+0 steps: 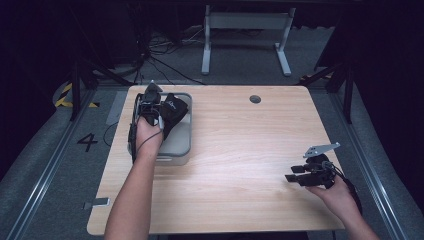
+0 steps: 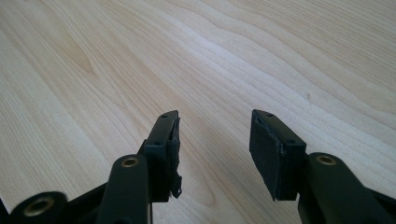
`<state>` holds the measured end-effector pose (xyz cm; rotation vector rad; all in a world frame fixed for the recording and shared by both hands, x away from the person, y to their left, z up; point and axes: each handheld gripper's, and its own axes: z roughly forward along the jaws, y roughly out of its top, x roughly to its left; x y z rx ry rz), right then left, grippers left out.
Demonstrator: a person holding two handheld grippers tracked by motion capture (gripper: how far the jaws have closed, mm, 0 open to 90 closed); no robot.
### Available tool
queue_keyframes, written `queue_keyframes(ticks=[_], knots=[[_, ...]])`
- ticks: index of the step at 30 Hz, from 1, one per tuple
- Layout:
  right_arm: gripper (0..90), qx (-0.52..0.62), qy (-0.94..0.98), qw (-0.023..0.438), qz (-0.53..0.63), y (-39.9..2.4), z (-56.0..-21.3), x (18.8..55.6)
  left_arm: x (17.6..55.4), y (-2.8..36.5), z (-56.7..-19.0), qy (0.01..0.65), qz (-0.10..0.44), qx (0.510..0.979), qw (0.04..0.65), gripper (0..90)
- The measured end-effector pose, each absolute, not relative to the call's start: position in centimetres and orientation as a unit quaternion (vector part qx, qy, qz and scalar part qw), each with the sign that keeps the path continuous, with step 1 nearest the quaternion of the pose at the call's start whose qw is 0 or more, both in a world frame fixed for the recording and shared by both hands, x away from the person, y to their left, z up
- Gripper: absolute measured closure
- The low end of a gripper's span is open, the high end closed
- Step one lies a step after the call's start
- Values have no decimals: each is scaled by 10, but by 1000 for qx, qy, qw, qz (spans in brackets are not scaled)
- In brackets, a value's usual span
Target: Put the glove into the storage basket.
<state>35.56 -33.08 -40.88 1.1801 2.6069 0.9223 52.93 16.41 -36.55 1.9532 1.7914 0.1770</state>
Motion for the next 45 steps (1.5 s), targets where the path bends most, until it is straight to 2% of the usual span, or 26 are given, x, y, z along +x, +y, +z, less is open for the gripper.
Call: queue_keyframes(ticks=[17,20,25,34,40,45], knots=[[530,391,865,66,306,-330,-409,354,542,170,-394,673,26,710,204,633],[531,393,864,66,307,-331,-409,354,543,172,-396,671,16,710,213,505],[528,391,865,66,308,-331,-408,355,539,175,-390,665,22,708,235,407],[524,387,866,67,309,-328,-408,360,522,177,-372,641,43,719,266,396],[524,378,869,69,312,-324,-406,365,497,170,-355,605,69,743,277,422],[524,374,870,71,313,-320,-404,372,471,162,-342,575,76,752,313,430]])
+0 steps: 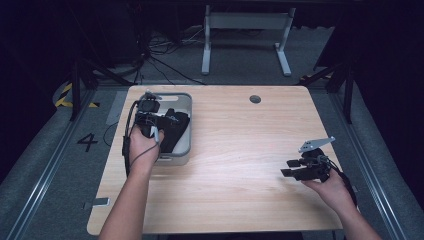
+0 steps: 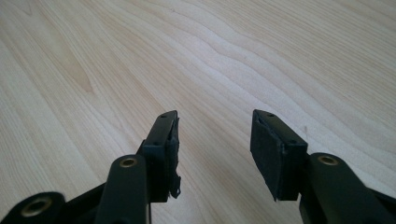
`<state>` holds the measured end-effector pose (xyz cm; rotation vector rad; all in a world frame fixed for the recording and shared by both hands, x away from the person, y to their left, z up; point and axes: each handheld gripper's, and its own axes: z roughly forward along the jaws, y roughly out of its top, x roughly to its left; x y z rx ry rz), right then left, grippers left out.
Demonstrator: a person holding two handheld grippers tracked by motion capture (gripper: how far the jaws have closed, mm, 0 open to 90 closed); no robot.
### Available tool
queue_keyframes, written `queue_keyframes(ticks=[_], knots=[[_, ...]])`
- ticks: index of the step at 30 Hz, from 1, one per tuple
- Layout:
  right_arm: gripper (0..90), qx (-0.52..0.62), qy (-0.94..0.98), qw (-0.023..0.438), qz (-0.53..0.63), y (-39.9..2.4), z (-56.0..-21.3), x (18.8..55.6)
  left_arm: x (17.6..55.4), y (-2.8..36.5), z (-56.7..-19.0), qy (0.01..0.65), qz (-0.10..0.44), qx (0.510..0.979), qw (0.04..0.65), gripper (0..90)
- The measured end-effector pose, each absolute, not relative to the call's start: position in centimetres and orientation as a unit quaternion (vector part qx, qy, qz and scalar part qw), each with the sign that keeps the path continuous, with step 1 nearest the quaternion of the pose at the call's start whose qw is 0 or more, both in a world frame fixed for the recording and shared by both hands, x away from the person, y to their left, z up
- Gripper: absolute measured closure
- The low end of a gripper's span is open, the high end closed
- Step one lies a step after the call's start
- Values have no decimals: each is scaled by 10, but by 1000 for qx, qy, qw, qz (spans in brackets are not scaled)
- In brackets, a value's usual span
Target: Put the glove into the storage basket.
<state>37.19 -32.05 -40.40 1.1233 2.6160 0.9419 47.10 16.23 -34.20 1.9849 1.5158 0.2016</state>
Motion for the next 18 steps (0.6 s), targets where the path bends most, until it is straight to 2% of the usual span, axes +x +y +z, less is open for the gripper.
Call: queue_keyframes(ticks=[2,11,18], knots=[[524,371,871,72,313,-321,-404,374,456,154,-335,544,71,766,335,433],[522,371,869,73,319,-321,-402,380,420,130,-322,479,61,801,355,431],[514,365,871,73,320,-321,-403,378,396,112,-324,403,17,832,382,419]])
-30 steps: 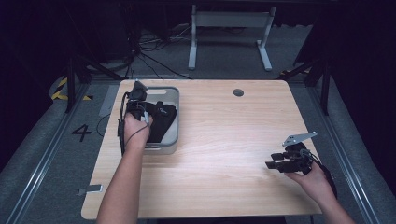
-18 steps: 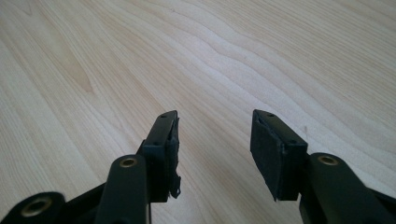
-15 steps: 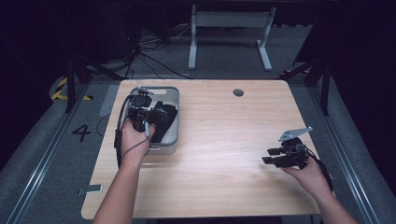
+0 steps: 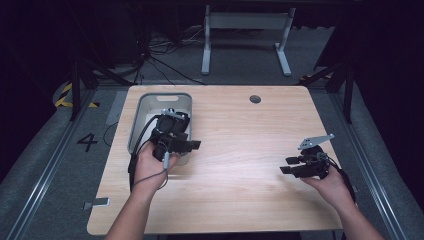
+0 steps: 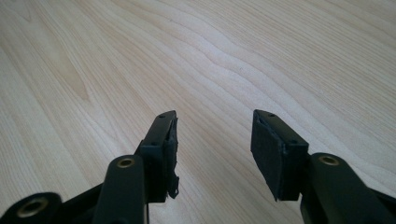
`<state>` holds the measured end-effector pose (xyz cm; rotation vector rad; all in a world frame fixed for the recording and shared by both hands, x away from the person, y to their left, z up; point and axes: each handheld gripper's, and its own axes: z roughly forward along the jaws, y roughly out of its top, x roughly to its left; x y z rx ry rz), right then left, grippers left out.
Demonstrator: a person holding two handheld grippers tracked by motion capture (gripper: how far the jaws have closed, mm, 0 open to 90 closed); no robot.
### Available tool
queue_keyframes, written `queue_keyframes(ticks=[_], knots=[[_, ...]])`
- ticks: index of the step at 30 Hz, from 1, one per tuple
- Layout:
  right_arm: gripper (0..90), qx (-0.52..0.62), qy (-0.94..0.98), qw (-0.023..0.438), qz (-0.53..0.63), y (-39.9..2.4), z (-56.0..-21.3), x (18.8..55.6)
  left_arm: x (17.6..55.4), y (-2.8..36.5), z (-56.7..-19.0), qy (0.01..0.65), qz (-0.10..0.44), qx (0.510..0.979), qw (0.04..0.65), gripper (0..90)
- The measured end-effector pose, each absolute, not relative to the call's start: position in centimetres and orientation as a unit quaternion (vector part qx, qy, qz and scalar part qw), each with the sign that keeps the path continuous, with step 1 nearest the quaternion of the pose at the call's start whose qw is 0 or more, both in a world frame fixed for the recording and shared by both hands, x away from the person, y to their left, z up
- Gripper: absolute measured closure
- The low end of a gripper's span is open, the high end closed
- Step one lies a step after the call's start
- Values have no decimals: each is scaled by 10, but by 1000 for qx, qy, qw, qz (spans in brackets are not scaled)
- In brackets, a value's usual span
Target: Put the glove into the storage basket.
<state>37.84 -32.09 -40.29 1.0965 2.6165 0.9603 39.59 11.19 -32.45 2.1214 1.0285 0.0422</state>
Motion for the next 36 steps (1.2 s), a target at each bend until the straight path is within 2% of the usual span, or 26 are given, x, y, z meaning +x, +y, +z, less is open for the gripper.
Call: queue_keyframes(ticks=[10,25,31,36], knots=[[504,367,869,74,324,-327,-404,373,378,98,-342,355,-1,857,372,395],[484,338,874,78,339,-328,-410,371,349,105,-394,313,29,873,374,387],[483,315,883,79,340,-327,-417,371,342,105,-408,328,45,866,375,397],[483,303,888,77,339,-325,-423,370,338,101,-432,349,41,874,336,415]])
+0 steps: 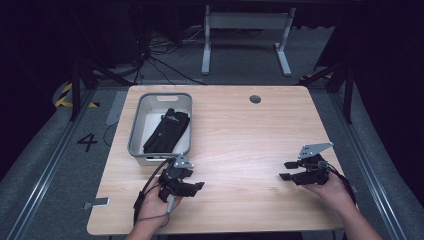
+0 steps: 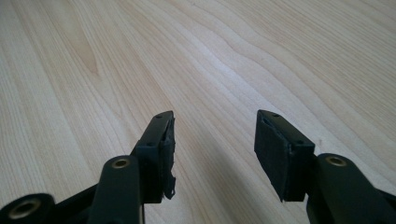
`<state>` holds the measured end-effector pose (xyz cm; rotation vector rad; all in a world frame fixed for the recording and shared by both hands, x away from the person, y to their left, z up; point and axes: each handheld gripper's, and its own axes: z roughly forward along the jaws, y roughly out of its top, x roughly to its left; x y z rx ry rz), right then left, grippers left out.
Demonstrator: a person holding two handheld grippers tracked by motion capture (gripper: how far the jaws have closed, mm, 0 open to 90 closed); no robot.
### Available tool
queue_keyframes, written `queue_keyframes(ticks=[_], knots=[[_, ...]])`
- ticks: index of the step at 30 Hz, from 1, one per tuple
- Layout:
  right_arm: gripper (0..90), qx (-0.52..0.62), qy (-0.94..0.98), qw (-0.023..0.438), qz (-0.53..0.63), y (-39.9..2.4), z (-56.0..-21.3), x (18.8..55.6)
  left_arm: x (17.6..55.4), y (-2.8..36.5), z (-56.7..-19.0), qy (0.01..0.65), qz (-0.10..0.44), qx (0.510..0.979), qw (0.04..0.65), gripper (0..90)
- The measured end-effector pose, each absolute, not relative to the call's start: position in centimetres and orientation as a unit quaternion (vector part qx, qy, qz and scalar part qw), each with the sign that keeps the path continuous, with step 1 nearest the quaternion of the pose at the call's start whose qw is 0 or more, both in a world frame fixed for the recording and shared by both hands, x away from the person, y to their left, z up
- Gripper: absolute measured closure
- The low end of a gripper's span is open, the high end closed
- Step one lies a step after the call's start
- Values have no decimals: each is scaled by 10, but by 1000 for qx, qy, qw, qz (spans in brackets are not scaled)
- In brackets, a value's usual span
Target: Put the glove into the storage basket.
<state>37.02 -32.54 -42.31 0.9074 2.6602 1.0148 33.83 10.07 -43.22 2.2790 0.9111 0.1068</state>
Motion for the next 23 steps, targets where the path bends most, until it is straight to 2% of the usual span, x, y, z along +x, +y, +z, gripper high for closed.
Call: queue_keyframes(ticks=[2,8,12,23], knots=[[484,293,891,78,339,-324,-426,370,339,96,-441,347,53,885,305,424],[488,278,896,89,335,-319,-436,369,342,91,-449,342,53,888,301,424],[486,272,900,94,326,-313,-439,367,344,90,-451,356,26,886,296,424],[474,268,899,100,331,-310,-441,365,348,97,-451,367,32,879,303,397]])
